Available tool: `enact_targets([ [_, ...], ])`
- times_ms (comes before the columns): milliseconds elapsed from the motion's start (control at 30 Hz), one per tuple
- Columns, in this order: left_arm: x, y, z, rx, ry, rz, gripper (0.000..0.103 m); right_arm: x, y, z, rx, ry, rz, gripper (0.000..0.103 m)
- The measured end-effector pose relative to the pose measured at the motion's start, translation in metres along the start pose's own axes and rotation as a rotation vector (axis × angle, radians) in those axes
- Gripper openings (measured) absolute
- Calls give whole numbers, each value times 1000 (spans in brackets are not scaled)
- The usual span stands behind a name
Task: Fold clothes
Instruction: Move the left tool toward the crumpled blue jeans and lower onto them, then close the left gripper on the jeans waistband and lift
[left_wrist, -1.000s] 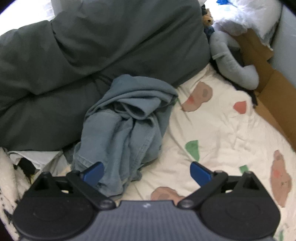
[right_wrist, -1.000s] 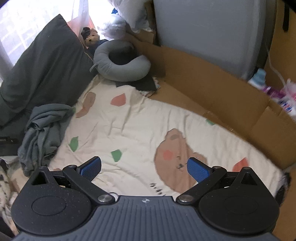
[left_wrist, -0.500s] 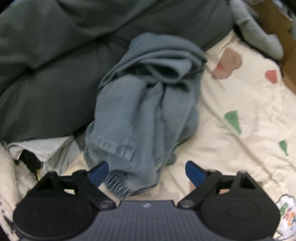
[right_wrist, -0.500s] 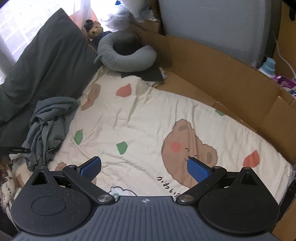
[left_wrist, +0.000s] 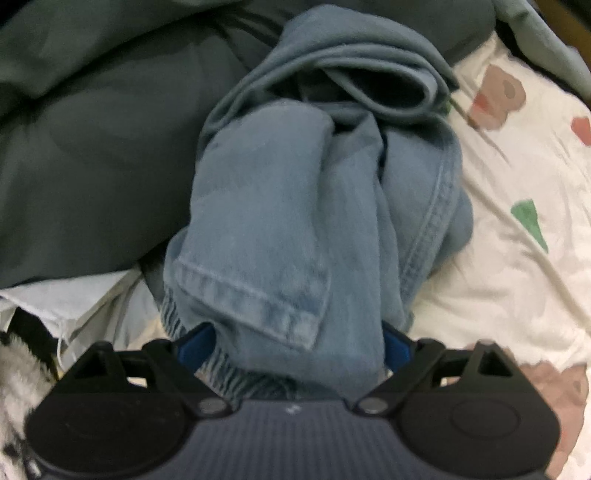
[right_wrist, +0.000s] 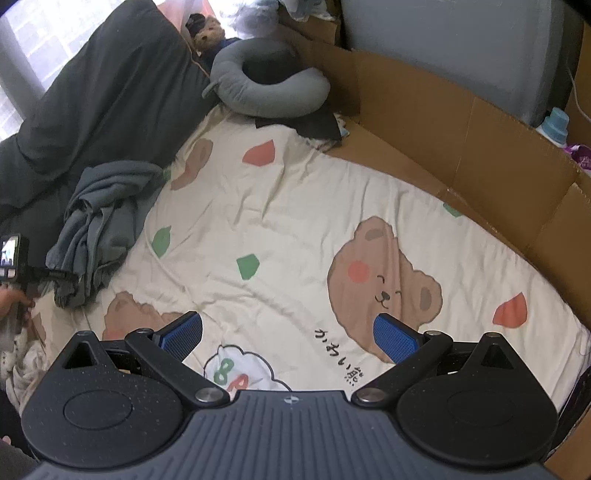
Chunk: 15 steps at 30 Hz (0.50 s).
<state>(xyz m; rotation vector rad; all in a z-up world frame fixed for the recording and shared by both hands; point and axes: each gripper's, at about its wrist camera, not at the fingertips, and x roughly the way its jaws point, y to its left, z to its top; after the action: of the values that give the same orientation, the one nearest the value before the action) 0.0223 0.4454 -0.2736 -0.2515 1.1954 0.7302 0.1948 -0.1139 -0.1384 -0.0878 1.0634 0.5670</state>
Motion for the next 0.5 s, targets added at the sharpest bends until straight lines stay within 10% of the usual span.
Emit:
enact_targets([
  [133,0,10,5,-46,-37,-22,78,4,-2,0,15,10,6,102],
  [300,-1,24,10,-112,-48,-56,30,3,2,4,2,-1,23,102],
  [500,-21,34,11,-116,-99,-120,15,6,8,5,-1,15,46,102],
])
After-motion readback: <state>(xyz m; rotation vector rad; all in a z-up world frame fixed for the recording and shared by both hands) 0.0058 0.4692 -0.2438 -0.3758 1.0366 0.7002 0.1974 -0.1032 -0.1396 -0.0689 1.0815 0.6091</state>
